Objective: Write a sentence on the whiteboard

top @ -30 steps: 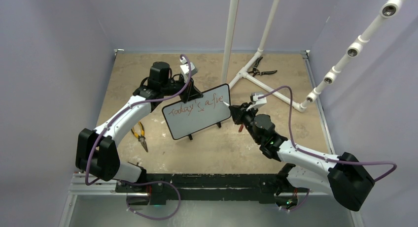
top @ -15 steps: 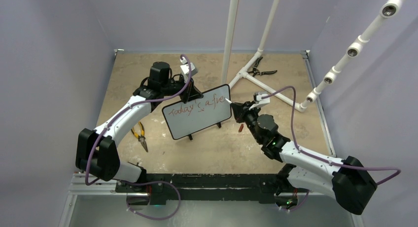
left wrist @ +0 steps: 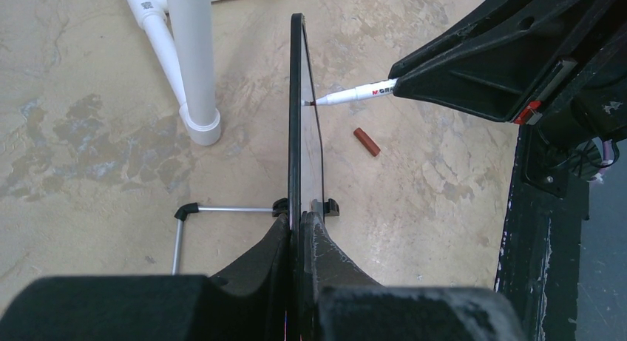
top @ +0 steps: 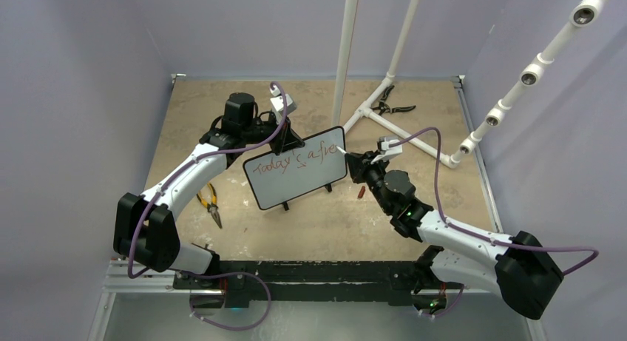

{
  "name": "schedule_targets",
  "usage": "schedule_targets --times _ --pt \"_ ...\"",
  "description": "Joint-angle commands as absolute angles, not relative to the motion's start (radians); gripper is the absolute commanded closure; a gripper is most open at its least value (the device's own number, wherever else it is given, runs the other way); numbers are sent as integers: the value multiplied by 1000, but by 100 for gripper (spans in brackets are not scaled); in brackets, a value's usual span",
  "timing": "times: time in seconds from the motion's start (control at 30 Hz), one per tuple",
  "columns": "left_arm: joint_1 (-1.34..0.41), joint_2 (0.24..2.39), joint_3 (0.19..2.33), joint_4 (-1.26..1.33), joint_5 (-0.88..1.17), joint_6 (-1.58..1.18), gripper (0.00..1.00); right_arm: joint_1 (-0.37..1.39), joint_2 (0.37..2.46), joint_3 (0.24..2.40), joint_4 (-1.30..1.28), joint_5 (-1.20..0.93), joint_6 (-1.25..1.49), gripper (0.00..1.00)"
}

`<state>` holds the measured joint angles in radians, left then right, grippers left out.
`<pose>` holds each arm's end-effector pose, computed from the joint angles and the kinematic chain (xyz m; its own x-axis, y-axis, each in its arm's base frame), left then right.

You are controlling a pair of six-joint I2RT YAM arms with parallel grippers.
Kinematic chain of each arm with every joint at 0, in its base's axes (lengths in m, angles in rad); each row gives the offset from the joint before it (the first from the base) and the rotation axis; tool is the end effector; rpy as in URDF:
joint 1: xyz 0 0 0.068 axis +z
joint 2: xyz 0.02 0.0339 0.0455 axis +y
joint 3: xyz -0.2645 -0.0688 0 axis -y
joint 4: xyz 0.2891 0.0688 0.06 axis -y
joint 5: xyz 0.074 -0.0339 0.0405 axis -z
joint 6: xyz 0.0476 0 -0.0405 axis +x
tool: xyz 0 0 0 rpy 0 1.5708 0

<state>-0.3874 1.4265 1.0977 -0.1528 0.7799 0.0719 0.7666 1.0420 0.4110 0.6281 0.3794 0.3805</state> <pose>0.3304 -0.1710 0.2887 -0.3670 0.2049 -0.9074 0.8743 0.4092 -0.2612 0.2093 0.1771 0.2194 -0.1422 0.3420 -0.9289 -0.3498 0.8605 0.3704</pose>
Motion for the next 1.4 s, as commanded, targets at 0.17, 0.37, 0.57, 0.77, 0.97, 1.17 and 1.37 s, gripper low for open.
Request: schedule_targets --times 0.17,0.37,0.57,0.77,0.97,1.17,1.37 --pt "-396 1406 1082 -163 818 89 100 764 1046 423 676 342 356 100" --pt "-396 1407 1081 -161 818 89 100 769 1035 393 653 337 381 100" --pt "-396 1407 1082 -161 818 87 100 772 1024 392 617 390 395 100" --pt "-396 1405 1081 -161 818 88 100 772 1031 402 565 444 424 100" --pt "-397 1404 1081 -161 819 87 100 772 1042 398 563 420 425 100" --pt "-397 1402 1081 -161 819 87 100 773 1044 393 570 394 411 100" --pt "-396 1402 1082 -162 819 87 100 783 1022 383 579 359 393 100"
